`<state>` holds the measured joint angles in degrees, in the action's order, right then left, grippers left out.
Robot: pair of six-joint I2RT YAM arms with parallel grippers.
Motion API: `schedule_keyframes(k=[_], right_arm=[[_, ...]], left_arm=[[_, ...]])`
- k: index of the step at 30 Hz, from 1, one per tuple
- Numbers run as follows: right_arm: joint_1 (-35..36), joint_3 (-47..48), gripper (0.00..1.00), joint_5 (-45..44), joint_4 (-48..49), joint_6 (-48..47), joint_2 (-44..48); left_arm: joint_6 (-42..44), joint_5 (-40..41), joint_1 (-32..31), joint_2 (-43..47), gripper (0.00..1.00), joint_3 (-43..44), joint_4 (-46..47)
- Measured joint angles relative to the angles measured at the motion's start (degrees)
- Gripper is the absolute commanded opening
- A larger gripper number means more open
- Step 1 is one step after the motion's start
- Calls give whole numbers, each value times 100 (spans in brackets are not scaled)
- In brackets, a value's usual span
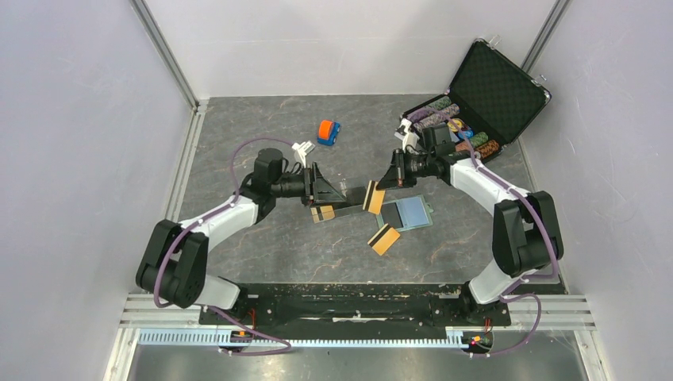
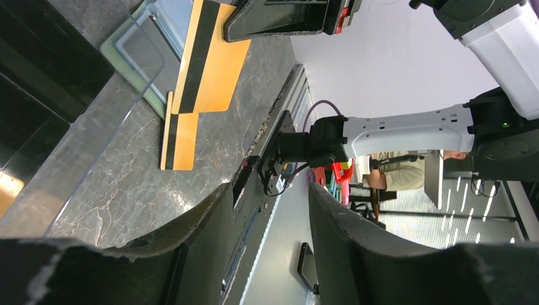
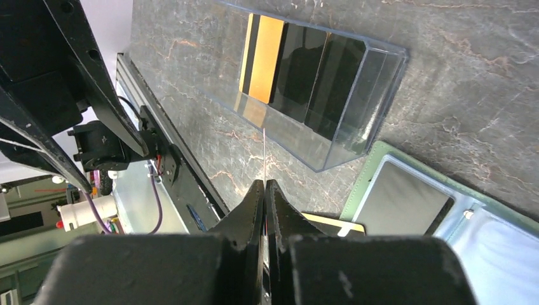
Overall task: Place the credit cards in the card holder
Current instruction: Place the credit card in the storage box.
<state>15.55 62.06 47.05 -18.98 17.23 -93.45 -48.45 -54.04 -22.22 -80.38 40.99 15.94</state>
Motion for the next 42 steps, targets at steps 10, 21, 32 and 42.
schedule_keyframes(k=[10,21,32,42], right_arm=[[-87,-52,0,245,-42,-138,402],[-116,-87,0,964,-39,-129,479],[-116,-87,8,1154,96,-28,479],[-164,-511,81,671,133,46,684]], left_arm=[[7,-2,-404,-719,63,533,105],[-118,-9,-658,-1534,58,914,721],[-616,-39,-780,-1897,2,994,1552],[-717,68,-791,-1908,2,988,1685]])
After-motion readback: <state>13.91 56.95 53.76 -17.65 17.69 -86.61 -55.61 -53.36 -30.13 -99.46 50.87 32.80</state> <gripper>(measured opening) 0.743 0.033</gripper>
